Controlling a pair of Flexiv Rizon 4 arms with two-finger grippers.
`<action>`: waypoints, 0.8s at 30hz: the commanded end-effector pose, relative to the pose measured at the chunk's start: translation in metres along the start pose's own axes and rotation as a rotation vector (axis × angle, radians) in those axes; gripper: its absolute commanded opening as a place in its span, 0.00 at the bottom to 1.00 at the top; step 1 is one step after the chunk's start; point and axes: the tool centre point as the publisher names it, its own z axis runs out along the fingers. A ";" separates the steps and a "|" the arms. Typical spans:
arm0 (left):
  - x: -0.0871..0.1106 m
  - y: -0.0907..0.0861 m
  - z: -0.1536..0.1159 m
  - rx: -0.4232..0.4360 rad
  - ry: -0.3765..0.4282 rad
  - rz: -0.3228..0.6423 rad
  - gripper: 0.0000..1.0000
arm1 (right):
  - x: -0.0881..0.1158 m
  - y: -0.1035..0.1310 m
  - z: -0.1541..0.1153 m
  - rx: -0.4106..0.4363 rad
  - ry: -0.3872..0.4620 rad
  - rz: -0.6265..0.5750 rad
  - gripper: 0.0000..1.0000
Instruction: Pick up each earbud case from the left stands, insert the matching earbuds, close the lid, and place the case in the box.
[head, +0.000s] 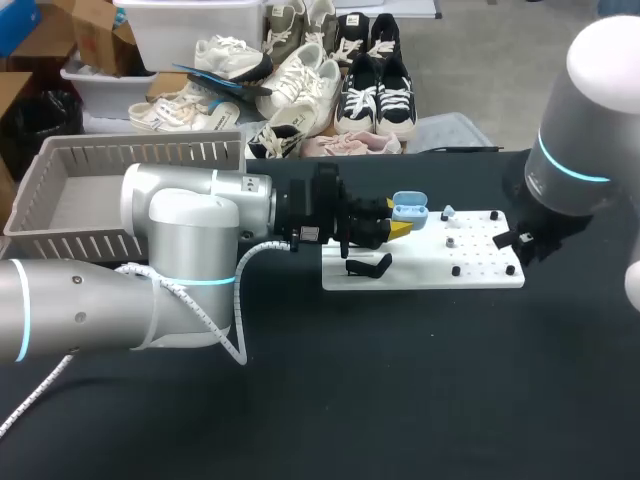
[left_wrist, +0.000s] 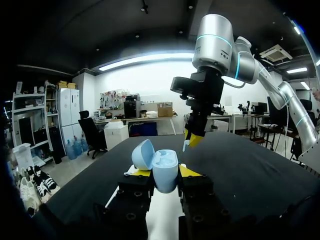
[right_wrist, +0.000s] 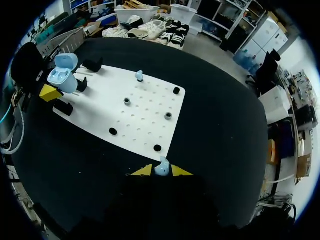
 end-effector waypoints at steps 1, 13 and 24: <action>0.001 0.000 0.000 0.000 -0.003 0.001 0.00 | 0.006 -0.002 -0.002 0.000 -0.023 0.002 0.00; 0.001 0.000 0.000 0.000 -0.003 0.001 0.00 | 0.006 -0.002 -0.002 0.000 -0.023 0.002 0.00; 0.001 0.000 0.000 0.000 -0.003 0.001 0.00 | 0.003 -0.002 -0.021 0.031 0.003 0.144 0.00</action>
